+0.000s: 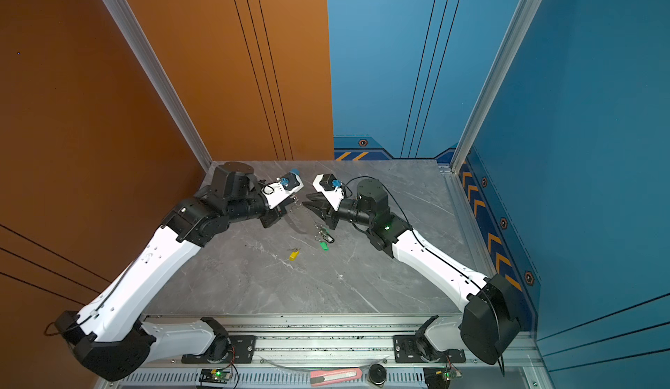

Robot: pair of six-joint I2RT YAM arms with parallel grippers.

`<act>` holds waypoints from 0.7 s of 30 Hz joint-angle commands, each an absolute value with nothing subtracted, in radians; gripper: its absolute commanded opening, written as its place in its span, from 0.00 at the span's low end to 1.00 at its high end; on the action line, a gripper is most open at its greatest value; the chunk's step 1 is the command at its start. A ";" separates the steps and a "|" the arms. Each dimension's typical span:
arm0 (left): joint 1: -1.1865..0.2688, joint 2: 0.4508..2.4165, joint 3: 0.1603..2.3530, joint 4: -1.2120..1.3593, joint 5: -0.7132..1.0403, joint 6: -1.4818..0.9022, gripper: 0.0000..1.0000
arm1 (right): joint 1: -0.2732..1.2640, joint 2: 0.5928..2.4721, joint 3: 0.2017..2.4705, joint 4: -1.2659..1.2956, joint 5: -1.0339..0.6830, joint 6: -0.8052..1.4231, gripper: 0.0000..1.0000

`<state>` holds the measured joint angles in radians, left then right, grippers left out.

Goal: Remove the keys from the keyring

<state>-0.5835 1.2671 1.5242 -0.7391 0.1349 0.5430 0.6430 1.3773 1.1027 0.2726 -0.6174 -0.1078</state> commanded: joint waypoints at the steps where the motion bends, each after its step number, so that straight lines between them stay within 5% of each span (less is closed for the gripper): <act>1: -0.589 1.241 1.567 -0.748 0.161 0.555 0.00 | 0.634 1.400 1.153 0.281 -0.670 -0.106 0.26; 21: -0.571 1.245 1.589 -0.753 0.179 0.556 0.00 | 0.627 1.443 1.181 0.253 -0.801 -0.078 0.20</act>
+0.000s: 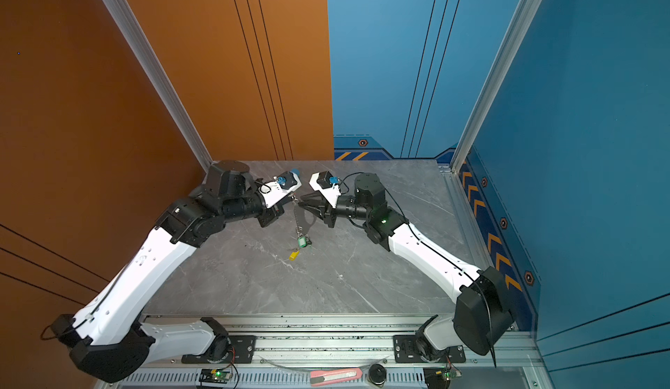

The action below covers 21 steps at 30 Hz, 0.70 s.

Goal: Remove the keys from the keyring

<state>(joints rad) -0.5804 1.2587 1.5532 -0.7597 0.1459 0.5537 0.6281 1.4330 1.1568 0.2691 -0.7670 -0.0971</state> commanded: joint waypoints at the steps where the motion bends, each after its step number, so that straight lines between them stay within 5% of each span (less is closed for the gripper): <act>1: -0.570 1.245 1.589 -0.753 0.181 0.555 0.00 | 0.628 1.444 1.181 0.254 -0.802 -0.078 0.19; 21: -0.572 1.264 1.606 -0.769 0.190 0.545 0.00 | 0.630 1.460 1.193 0.347 -0.818 0.004 0.16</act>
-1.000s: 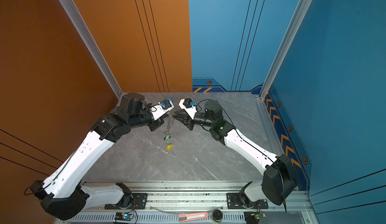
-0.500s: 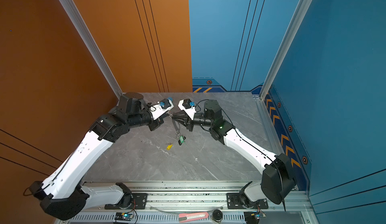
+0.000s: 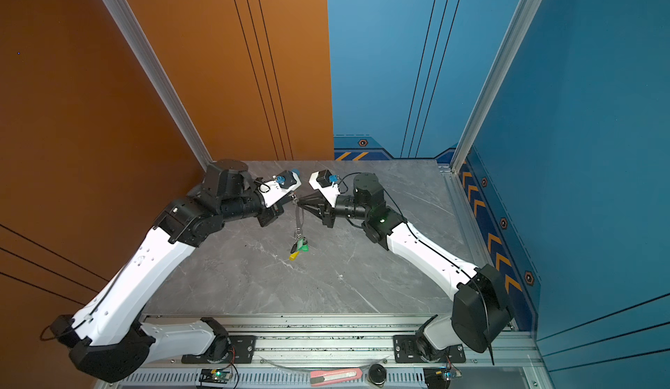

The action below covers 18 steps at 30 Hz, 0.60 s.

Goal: Remove the keys from the keyring

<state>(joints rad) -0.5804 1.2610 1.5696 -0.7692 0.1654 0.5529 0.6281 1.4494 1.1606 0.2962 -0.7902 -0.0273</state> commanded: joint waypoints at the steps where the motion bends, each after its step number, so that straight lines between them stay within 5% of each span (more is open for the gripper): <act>1: -0.571 1.262 1.605 -0.770 0.188 0.545 0.00 | 0.630 1.459 1.193 0.349 -0.818 0.005 0.16; 6: -0.574 1.265 1.605 -0.773 0.191 0.545 0.00 | 0.631 1.460 1.203 0.356 -0.815 0.011 0.19; 13: -0.572 1.266 1.611 -0.773 0.174 0.543 0.00 | 0.635 1.468 1.218 0.328 -0.832 0.000 0.04; 18: -0.569 1.260 1.624 -0.774 0.153 0.539 0.00 | 0.638 1.457 1.218 0.273 -0.838 -0.039 0.03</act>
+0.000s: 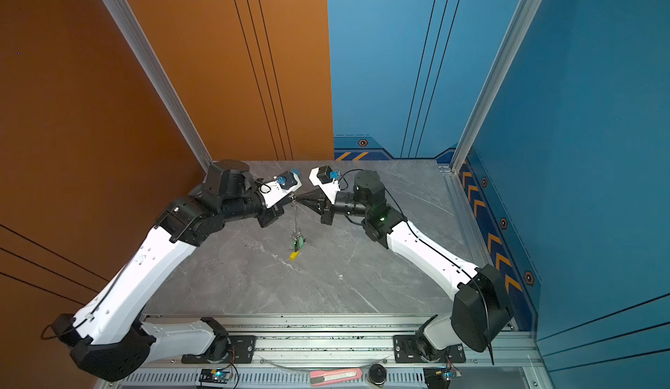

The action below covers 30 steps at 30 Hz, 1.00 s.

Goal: Remove the keys from the keyring

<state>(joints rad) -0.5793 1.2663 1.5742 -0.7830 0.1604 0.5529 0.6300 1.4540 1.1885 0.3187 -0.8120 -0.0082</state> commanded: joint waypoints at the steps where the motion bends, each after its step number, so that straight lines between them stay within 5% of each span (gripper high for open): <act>1: -0.569 1.260 1.627 -0.776 0.154 0.538 0.00 | 0.638 1.456 1.215 0.263 -0.838 -0.047 0.03; 14: -0.562 1.247 1.626 -0.779 0.180 0.551 0.00 | 0.640 1.442 1.218 0.209 -0.882 -0.069 0.19; 30: -0.563 1.244 1.623 -0.776 0.214 0.601 0.00 | 0.657 1.409 1.206 0.202 -0.877 -0.109 0.23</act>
<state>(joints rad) -0.5694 1.2636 1.5883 -0.7975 0.1761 0.5838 0.6479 1.4479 1.1904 0.2153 -0.8608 -0.0868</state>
